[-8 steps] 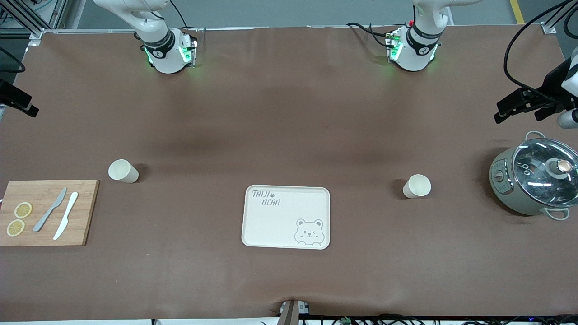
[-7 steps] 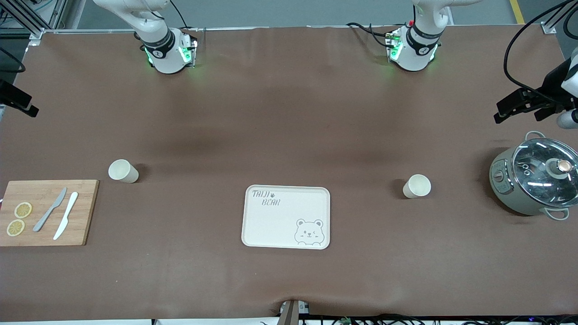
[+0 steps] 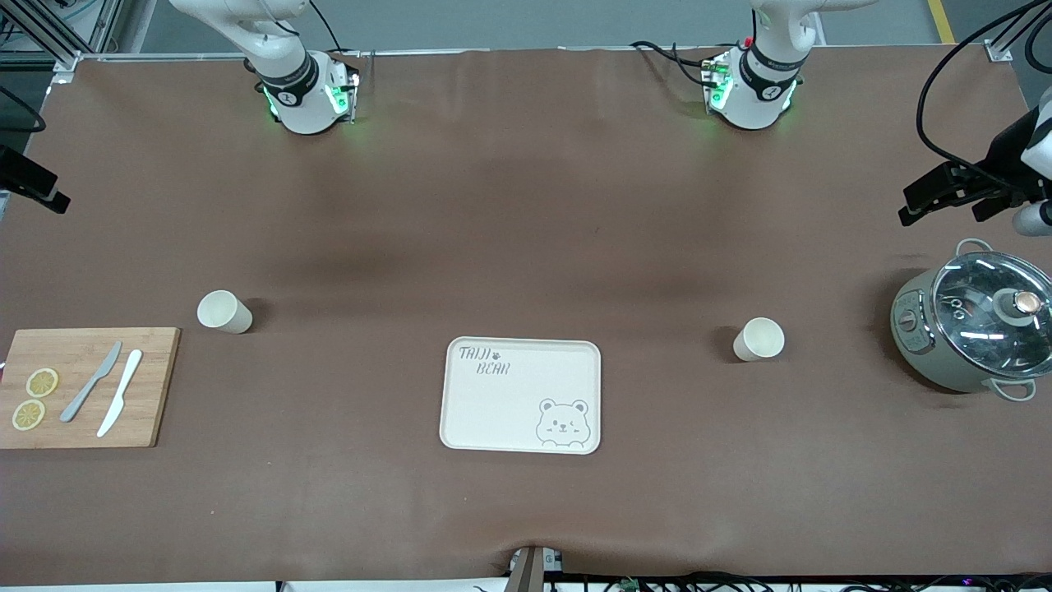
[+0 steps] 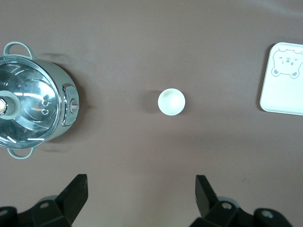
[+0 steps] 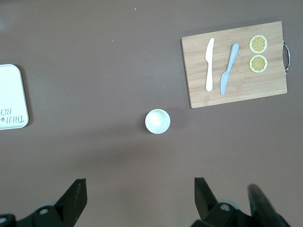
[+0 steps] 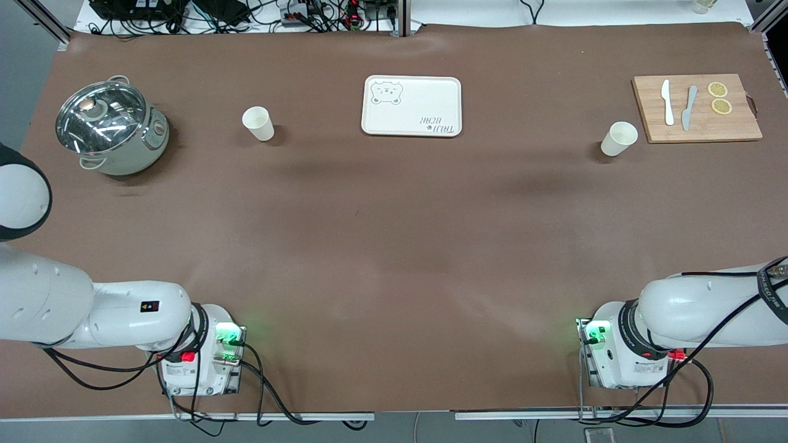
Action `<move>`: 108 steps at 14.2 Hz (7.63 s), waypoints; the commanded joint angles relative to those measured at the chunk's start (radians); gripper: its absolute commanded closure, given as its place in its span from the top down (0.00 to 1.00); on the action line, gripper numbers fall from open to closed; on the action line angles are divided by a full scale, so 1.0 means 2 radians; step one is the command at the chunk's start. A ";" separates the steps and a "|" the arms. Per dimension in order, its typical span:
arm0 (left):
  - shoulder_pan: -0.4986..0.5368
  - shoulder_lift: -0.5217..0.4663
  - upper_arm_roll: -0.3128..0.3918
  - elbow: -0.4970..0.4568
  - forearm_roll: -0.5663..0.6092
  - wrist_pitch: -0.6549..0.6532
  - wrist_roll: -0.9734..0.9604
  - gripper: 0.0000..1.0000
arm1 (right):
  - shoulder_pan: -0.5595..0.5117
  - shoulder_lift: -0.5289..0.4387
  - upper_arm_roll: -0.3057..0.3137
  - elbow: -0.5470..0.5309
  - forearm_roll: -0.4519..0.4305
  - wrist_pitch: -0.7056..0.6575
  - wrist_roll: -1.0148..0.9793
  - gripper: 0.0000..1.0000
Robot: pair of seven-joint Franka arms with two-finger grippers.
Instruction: Place white IKEA cup upright on tray with both arms
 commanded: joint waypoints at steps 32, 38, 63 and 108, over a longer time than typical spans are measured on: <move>0.001 0.138 -0.031 -0.212 -0.005 0.397 -0.094 1.00 | 0.009 0.101 0.005 0.010 0.000 0.064 0.002 1.00; 0.001 0.155 -0.031 -0.212 -0.005 0.396 -0.097 1.00 | 0.006 0.177 0.004 0.009 -0.004 0.080 0.000 1.00; 0.008 0.225 -0.033 -0.206 -0.009 0.413 -0.104 0.00 | -0.063 0.160 0.004 -0.310 0.003 0.367 -0.110 0.46; -0.219 0.360 -0.032 0.082 0.017 0.357 -0.558 1.00 | 0.234 0.262 0.006 -0.030 0.067 0.265 0.376 0.00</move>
